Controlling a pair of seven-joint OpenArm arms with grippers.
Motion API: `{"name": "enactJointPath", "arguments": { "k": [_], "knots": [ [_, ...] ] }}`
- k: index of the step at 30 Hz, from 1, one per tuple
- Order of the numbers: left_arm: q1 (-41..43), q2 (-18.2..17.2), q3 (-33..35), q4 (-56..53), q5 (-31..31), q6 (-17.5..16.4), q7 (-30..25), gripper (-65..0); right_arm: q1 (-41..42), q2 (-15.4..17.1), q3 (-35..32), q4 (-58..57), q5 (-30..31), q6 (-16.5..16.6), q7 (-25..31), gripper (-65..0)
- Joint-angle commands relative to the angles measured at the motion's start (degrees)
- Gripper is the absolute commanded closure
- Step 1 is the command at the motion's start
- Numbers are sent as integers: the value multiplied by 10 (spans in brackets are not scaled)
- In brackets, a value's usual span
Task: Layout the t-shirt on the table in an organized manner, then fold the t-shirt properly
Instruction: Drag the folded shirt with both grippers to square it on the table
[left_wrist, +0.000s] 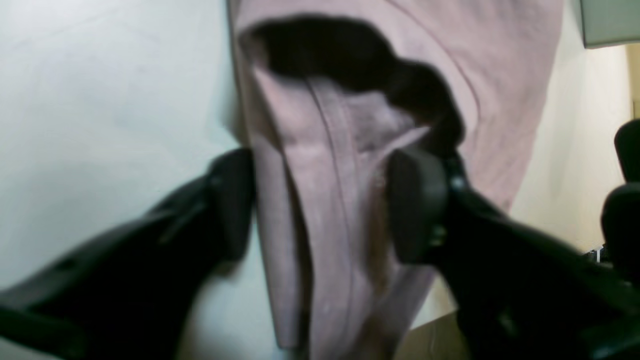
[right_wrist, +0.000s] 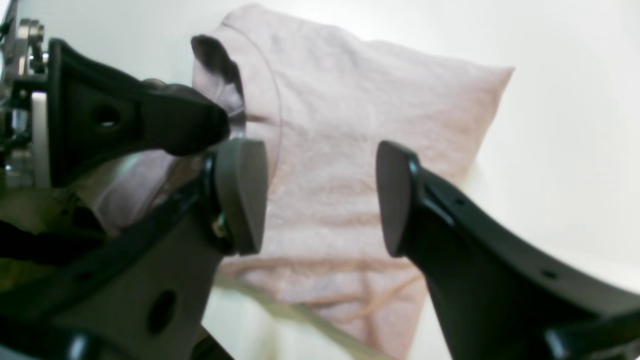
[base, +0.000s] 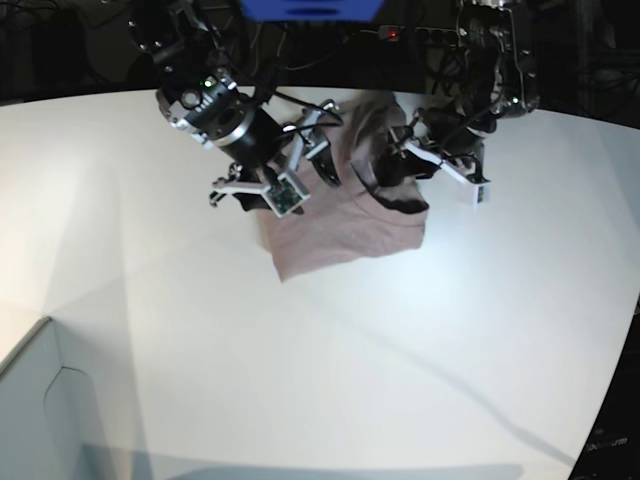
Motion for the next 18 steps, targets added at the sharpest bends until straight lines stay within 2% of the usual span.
{"name": "enactJointPath", "arguments": {
  "k": [1, 5, 9, 12, 14, 18],
  "knots": [
    [-10, 0, 1, -1, -8, -4, -6, -318, 3, 5, 6, 11, 7, 1, 13, -349],
    [-40, -2, 2, -28, -8, -4, -6, -169, -4, 7, 44, 12, 7, 1, 13, -349],
    [-94, -8, 3, -76, 6, 2, 1, 0, -14, 7, 120, 12, 7, 2, 14, -350],
    [-146, -21, 26, -133, 49, -1, 0, -7, -30, 7, 174, 12, 7, 2, 16, -349],
    [-186, -33, 66, -176, 79, -2, -5, 0, -37, 7, 212, 12, 7, 2, 17, -349],
    [-290, -54, 204, -263, 139, -3, -14, -1, -56, 4, 289, 12, 7, 2, 17, -348]
  ]
}}
